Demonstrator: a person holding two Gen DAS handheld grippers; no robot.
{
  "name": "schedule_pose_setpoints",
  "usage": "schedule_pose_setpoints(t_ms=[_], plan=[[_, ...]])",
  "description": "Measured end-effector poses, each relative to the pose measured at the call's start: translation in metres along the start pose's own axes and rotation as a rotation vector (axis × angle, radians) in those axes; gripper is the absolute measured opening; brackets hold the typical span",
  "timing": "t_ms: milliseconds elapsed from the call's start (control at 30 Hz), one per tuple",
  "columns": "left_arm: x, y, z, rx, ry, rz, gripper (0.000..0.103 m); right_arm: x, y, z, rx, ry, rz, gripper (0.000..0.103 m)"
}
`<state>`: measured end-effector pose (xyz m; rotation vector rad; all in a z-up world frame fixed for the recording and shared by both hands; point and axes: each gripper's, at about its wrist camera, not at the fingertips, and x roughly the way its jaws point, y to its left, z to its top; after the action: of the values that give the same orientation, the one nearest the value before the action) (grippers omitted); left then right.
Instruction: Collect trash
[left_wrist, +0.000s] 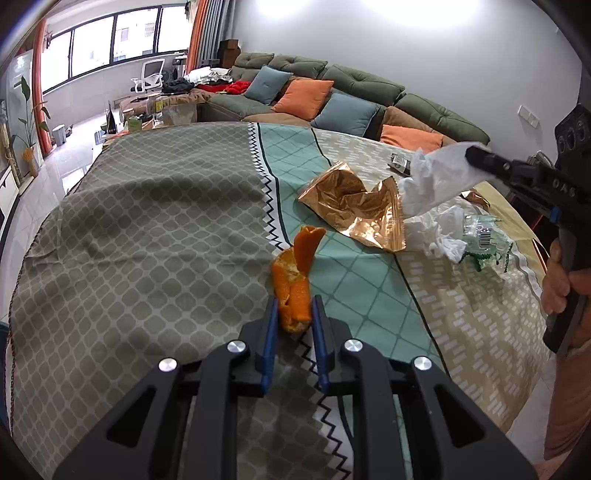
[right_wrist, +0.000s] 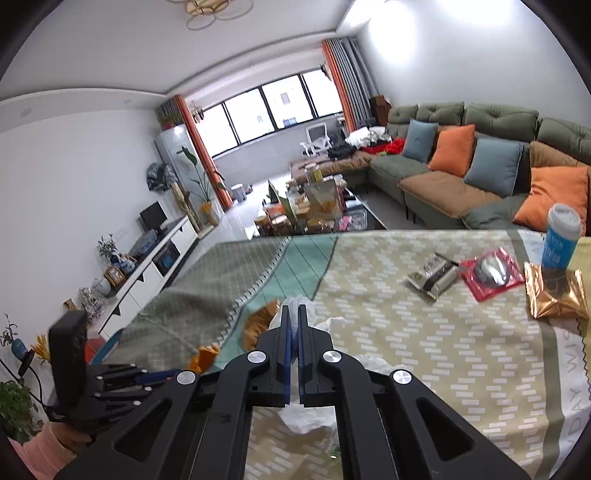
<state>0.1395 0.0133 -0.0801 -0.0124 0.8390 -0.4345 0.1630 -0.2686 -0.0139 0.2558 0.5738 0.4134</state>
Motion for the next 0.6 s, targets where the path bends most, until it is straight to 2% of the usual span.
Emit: schedule_pose_setpoints(t_ms=[333,600], plan=[[-0.031,0.0,-0.008,0.004,-0.065,0.001,0.018,-0.03,0.023,0.009,-0.025,-0.074,0.071,0.003],[-0.057,0.006,-0.019,-0.005,-0.107,0.032,0.018,-0.033,0.039,0.007,-0.029,-0.075,0.157,0.003]])
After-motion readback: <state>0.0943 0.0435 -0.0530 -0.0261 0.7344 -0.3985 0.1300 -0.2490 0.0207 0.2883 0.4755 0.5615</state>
